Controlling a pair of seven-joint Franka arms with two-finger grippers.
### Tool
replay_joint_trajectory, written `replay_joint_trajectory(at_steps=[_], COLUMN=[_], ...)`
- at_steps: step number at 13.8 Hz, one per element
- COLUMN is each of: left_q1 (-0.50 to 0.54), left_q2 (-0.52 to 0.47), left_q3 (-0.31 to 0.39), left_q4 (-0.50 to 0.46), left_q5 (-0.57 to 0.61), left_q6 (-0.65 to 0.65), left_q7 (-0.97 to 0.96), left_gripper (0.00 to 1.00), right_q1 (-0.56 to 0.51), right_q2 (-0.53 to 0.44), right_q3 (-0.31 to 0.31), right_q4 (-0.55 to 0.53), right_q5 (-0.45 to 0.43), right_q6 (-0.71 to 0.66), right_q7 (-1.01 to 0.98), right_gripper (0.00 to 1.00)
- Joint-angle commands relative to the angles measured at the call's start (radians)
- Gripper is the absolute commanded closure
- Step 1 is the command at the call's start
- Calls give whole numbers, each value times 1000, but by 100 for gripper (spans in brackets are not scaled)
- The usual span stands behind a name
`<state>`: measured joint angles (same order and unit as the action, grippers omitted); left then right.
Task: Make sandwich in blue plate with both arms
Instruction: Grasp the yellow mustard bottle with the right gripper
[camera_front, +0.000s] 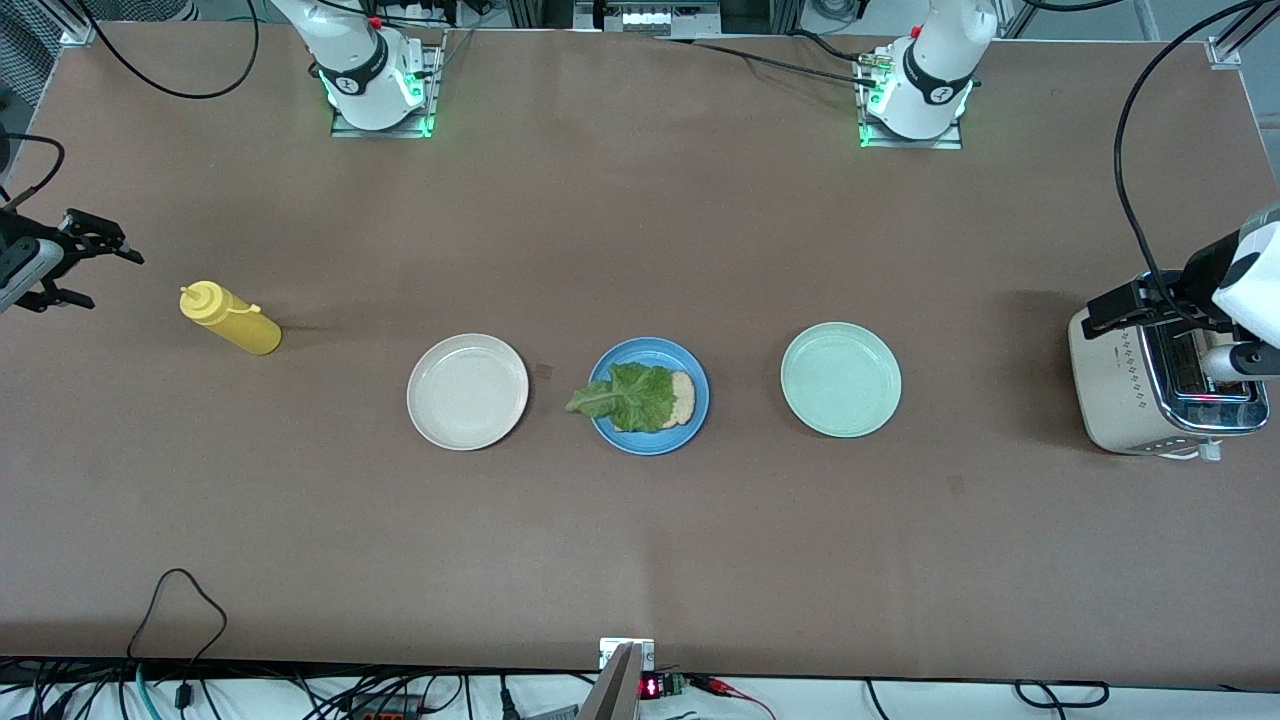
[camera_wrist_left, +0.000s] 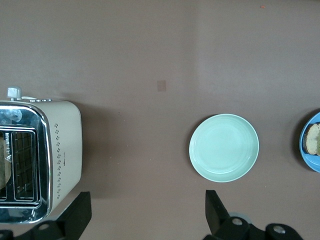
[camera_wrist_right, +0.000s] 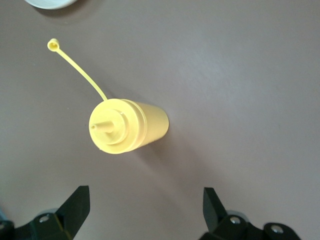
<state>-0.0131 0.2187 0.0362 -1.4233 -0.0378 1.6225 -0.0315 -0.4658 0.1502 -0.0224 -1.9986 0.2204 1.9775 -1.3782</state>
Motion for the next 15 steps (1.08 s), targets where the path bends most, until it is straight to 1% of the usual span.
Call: replay_joint_trajectory(at_steps=[1,4,6,8,11,15], left_q1=[-2,-7,-8,-8,-5,-7], left_q2=[-48,-82,-137,-145,-145,-137], left_q3=[2,1,-5,-7,-5,-5], left_q4=[-71,-112,-182,-193,-192,-193], left_q5=[21,22,22,21,21,21], left_q6=[55,57,59,57,53,53], left_q7=[10,10,10,8,8,8], left_gripper=[0,0,0,0,0,0], right_q1=[-63,-114,-149,-172,-204,-224], right_q2=[34,98,158,224,322,422], right_q3=[18,16,16,16,18,16], right_q4=[-2,3,8,32,76,100], right_q5=[97,230,318,371,431,563], right_q6=[14,9,0,-9,-43,-115], right_q7=[-204,-488,-657,-801,-892,-992], right_gripper=[0,0,0,0,0,0])
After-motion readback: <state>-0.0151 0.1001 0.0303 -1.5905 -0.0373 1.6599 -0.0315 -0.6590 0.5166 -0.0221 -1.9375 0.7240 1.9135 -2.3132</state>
